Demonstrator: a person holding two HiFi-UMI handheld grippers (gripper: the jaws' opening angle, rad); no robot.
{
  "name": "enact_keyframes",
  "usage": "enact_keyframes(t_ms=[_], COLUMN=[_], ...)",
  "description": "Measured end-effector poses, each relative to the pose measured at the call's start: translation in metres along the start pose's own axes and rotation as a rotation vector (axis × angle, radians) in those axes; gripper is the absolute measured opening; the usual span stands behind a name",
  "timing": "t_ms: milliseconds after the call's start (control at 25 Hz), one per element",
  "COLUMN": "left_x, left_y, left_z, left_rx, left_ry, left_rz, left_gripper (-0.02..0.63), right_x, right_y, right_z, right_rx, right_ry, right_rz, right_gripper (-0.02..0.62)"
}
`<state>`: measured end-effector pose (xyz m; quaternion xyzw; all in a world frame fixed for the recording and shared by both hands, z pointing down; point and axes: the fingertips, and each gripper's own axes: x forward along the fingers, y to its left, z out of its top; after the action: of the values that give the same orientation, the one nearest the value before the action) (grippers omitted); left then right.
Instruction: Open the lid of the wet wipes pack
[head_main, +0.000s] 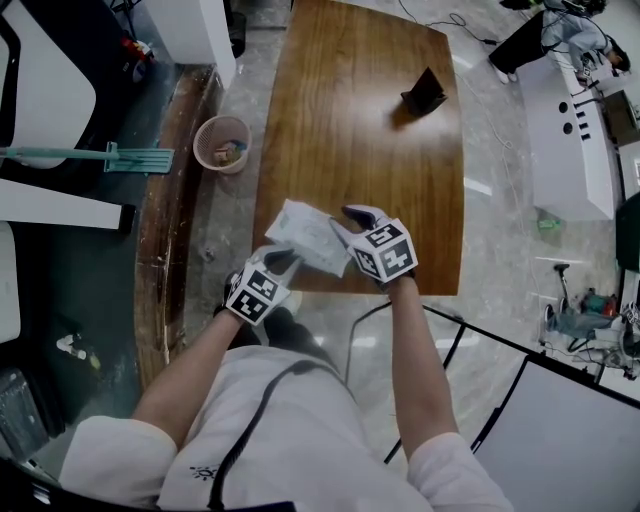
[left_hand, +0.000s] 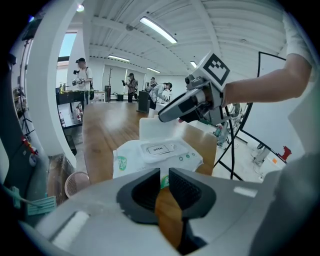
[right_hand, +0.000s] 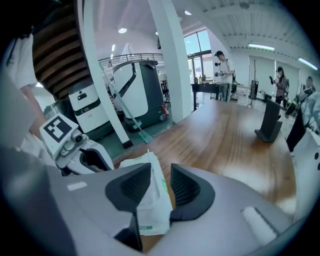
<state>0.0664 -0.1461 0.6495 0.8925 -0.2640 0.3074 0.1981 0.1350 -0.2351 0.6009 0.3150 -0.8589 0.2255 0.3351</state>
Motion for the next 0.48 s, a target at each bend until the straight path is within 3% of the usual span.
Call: enact_keyframes(t_ms=[120,480], left_x=[-0.005,-0.026], left_y=[0.001,0.001], left_z=[0.004,0.024], left_rx=[-0.003,-0.001], left_ry=[-0.014,-0.073], left_rz=[0.008,0.019], left_gripper=[0.055,0.054], right_x=[0.002,0.001], right_y=[-0.010,-0.023], right_z=[0.000,-0.011], right_rx=[-0.019,0.059], right_ry=[-0.015,-0.033], right_rz=[-0.069,-0.157], right_gripper=[0.098,0.077])
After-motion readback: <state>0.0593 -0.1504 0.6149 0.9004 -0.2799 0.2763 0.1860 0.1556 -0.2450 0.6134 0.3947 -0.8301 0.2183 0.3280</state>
